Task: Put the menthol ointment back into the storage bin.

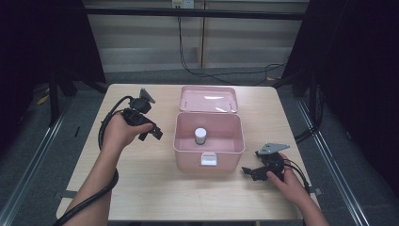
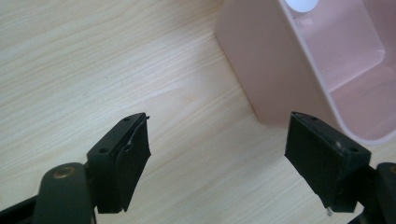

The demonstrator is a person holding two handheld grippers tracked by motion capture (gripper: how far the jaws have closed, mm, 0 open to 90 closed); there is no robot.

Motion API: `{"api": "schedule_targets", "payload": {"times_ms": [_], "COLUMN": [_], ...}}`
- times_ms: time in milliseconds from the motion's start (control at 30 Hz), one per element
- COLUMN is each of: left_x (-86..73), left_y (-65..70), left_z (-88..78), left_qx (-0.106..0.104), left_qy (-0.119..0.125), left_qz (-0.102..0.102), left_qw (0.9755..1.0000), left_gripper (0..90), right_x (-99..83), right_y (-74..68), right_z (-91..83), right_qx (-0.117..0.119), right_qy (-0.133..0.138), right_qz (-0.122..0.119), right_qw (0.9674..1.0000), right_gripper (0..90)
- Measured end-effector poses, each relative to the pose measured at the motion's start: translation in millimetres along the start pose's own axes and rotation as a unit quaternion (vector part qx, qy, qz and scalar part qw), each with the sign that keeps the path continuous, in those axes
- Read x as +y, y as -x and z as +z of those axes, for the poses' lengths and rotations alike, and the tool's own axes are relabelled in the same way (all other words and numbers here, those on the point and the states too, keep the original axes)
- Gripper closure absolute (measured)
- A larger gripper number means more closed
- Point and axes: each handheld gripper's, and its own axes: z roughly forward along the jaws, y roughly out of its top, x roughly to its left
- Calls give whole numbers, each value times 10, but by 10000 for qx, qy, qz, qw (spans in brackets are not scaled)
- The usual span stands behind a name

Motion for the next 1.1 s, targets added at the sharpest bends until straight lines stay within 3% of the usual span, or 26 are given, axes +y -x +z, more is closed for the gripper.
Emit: {"api": "schedule_targets", "payload": {"times_ms": [333,1100], "left_x": [-137,-490], "left_y": [-86,-138], "left_z": [78,333], "left_qx": [-44,-139], "left_qy": [-5,205], "left_qz": [3,174], "left_qw": [10000,9995], "left_gripper": [217,205], "right_x": [-1,-1], "right_y": [0,0], "right_z": [0,0], "right_qx": [-1,10], "right_qy": [2,-8], "right_qz": [-3,-5], "right_qw": [10000,10000], "right_gripper": [94,94]}}
